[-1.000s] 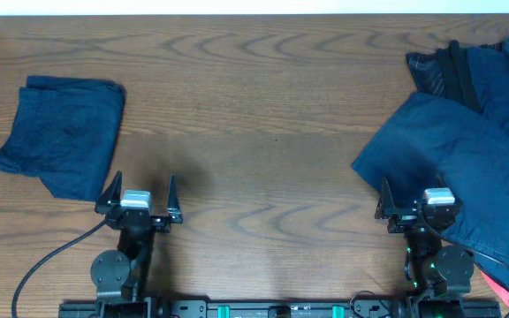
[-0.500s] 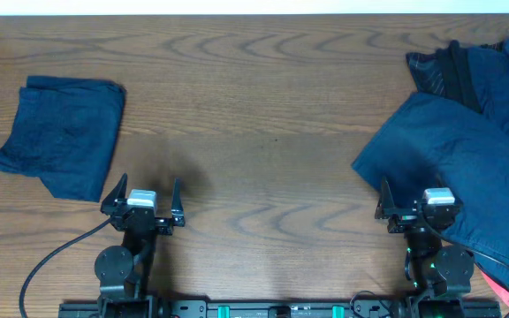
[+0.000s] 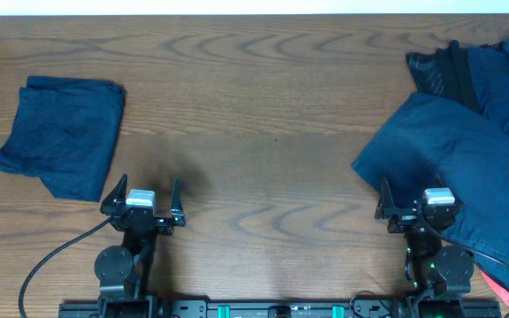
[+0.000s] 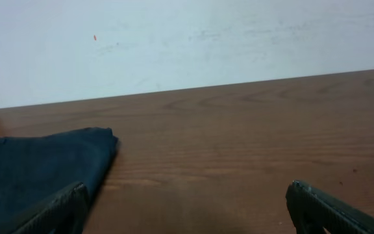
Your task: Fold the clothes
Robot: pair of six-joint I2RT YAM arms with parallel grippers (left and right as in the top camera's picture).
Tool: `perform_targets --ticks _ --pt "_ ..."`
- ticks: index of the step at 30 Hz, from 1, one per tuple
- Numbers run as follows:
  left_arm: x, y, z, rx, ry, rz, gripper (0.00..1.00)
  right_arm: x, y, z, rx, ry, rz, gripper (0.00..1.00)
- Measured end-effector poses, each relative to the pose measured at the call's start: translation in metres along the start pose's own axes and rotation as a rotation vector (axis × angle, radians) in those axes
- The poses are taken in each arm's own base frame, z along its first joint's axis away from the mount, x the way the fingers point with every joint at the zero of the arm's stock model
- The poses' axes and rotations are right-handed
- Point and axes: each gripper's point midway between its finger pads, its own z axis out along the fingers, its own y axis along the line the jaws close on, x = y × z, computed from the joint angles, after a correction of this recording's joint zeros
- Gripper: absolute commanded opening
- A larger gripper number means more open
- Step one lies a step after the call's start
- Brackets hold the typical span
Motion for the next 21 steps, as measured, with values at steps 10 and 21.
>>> perform_targets --ticks 10,21 --pt "0.0011 0.0055 -0.0002 -0.034 0.008 0.033 0.98 0.0000 0.0000 0.0000 0.000 0.000 0.000 0.99" --pt "0.0027 0.0096 -0.0005 -0.063 0.017 0.028 0.98 0.0000 0.0000 0.0000 0.000 0.000 0.000 0.99"
